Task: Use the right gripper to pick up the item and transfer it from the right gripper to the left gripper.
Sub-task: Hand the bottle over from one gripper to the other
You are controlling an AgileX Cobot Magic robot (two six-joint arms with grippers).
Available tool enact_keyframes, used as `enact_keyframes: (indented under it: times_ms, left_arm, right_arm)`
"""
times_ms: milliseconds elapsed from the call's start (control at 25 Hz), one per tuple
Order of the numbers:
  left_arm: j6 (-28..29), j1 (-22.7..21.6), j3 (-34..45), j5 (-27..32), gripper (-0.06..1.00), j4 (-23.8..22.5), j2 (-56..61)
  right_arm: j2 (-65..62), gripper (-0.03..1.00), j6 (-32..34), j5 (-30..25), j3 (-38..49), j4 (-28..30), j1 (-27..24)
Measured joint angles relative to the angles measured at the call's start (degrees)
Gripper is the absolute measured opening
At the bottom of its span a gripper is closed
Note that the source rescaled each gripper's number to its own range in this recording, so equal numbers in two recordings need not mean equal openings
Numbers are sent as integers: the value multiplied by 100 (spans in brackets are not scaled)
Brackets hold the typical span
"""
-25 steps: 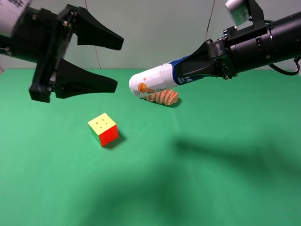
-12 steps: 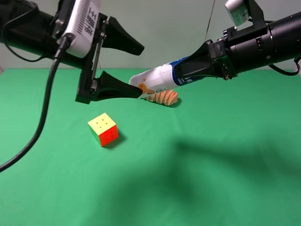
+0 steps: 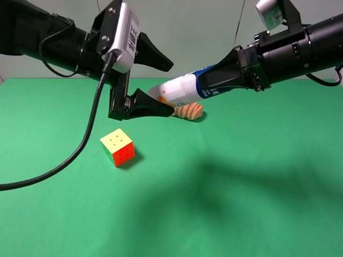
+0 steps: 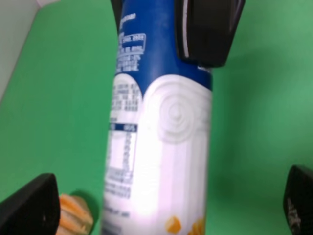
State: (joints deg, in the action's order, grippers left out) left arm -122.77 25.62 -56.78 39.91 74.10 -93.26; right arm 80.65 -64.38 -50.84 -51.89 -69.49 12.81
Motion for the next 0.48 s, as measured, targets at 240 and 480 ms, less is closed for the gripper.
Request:
enact_keyframes:
  times_ms: [240, 480]
  left_arm:
    - [-11, 225, -229, -134, 85, 14, -246]
    - [-11, 233, -275, -332, 85, 277, -273]
  right_arm:
    - [0, 1, 0, 0, 0, 12, 0]
    - [0, 1, 0, 0, 0, 39, 0]
